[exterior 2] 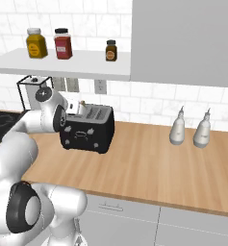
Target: Start the toaster. Once the lever pops up, take the bread to the plate on the dining counter.
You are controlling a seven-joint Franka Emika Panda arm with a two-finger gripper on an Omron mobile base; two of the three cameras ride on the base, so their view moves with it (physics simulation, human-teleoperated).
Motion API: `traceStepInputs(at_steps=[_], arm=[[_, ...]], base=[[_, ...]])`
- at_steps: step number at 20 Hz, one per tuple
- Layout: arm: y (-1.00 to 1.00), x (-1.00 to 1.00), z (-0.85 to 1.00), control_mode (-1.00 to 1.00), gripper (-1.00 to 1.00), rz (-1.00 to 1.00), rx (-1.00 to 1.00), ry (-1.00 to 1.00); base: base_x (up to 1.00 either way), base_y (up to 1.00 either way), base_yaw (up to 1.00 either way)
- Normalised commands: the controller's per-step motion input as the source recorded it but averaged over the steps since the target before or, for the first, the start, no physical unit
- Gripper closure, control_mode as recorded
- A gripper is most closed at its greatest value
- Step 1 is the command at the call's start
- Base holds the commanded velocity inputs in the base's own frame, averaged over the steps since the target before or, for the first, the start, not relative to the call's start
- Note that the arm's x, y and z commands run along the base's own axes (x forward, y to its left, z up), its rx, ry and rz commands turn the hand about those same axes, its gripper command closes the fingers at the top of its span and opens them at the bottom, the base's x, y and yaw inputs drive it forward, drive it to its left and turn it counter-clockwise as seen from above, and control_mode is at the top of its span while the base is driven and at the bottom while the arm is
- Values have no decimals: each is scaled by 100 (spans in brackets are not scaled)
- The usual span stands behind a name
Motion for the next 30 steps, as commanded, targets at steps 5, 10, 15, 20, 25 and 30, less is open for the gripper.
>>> traceStepInputs(at_steps=[5,10,15,20,25,30], arm=[[0,49,-19,-100,-100,0,0,0],[0,48,-21,-100,-100,0,0,0],[0,45,-18,-100,-100,0,0,0],[0,36,-16,-100,-100,0,0,0],[1,36,-17,-100,-100,0,0,-1],[9,38,-13,-100,-100,0,0,-1]], base=[[0,0,0],[0,0,0],[0,0,0],[0,0,0],[0,0,0],[0,0,0]])
